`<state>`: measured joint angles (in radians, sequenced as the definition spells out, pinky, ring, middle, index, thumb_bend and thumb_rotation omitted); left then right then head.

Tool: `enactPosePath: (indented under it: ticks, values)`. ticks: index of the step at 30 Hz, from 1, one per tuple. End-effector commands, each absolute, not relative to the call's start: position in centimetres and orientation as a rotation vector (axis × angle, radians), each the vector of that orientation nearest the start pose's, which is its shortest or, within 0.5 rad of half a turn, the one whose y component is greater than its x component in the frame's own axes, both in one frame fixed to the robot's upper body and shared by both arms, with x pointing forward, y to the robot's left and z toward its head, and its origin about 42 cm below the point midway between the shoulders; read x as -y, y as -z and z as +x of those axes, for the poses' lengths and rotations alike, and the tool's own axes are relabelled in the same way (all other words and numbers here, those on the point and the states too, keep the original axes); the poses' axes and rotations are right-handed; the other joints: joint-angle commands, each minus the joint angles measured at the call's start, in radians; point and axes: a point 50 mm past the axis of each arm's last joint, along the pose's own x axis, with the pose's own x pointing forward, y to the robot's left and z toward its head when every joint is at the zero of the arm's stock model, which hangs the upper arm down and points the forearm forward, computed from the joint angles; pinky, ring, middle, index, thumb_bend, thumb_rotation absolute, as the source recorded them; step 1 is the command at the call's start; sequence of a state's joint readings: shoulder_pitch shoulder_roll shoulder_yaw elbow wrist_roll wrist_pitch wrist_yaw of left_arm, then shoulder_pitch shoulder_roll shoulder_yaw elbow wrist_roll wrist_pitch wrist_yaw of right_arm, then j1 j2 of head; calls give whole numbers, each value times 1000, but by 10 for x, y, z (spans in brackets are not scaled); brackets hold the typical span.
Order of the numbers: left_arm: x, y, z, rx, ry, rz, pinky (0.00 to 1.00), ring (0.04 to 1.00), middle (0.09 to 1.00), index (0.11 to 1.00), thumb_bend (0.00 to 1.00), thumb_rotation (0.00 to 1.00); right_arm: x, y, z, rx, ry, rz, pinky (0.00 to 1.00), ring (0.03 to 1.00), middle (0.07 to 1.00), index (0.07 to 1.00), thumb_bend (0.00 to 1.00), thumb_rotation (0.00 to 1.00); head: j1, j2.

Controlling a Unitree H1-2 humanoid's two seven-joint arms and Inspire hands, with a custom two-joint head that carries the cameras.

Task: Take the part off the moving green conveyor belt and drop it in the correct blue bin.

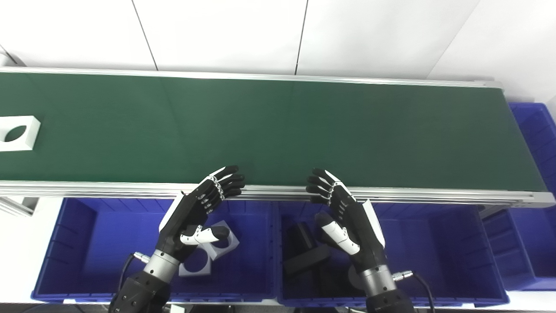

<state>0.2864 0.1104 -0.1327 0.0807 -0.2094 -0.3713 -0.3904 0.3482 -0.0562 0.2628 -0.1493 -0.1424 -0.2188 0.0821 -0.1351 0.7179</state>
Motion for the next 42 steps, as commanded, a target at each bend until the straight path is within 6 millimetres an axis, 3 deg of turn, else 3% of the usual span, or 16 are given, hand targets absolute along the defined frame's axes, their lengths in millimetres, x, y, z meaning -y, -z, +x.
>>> enactPosePath:
  ticks: [1,9,19,33,42]
  values:
    - [-213,-46,175,92,407,-113,799,809,821,855,964,477,164,-85,164,119,-290,-102,715,786,825,869,669,763,0,1]
    - [-212,-46,174,86,404,-112,798,808,820,854,972,478,164,-84,163,112,-295,-99,723,792,832,873,668,766,20,-8]
    - [-206,-44,175,83,408,-99,792,798,816,846,971,482,169,-82,163,121,-298,-111,711,783,827,876,657,798,159,-42]
    - [-197,-41,174,64,421,-89,791,795,813,837,972,469,176,-71,162,124,-302,-105,700,781,824,881,642,819,310,-157]
    - [-202,-45,174,63,439,-84,777,784,801,819,989,433,176,-67,163,123,-295,-102,685,770,817,876,669,837,351,-189]
